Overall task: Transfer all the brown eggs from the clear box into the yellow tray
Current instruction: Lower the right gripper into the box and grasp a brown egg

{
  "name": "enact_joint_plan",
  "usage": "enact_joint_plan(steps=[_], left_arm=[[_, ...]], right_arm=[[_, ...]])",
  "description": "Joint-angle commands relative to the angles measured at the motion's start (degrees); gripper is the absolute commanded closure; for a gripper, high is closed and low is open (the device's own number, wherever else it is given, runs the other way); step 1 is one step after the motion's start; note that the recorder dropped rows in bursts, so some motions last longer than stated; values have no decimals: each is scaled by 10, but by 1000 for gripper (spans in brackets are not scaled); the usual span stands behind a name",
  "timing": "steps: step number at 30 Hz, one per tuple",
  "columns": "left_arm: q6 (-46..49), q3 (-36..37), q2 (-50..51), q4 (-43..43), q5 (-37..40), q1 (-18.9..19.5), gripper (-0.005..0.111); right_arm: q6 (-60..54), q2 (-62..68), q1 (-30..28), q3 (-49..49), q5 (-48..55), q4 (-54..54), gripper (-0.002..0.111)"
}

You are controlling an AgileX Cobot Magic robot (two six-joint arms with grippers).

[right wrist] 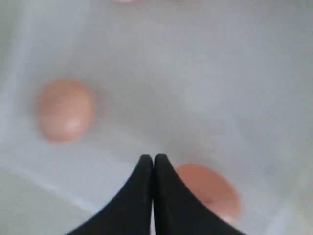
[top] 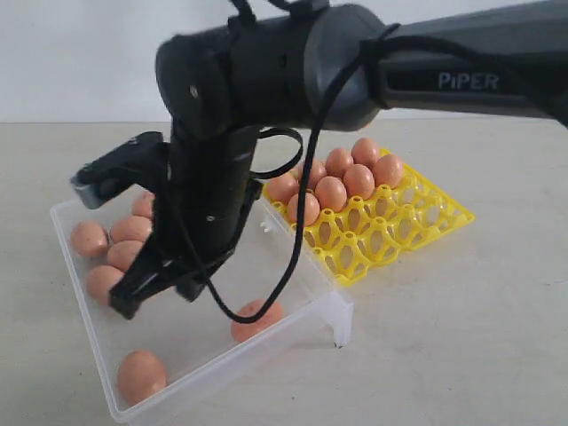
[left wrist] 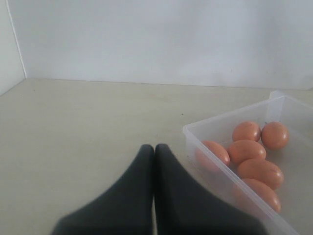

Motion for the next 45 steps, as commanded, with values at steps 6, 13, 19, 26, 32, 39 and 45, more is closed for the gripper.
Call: enact_joint_plan(steps=[6,13,19,26,32,39,45], left_arm=[[0,-2,-2,-3,0,-2,111],[0,-2,-2,-3,0,-2,111],[0,-2,-2,-3,0,-2,111],[0,-2,-2,-3,0,-2,111],[0,-2,-2,-3,0,-2,111],[0,-2,-2,-3,0,-2,111],[0,-2,-2,-3,0,-2,111]], right_arm=[[-66,37,4,-41,45,140,60],[56,89,4,-41,-8,128,47],[57,114,4,-41,-9,129,47],[73,143,4,-41,-52,138,47],[75,162,4,-41,-55,138,48],[60,163,4,-47,-58,124,107],[51,129,4,-110,-57,68,107]])
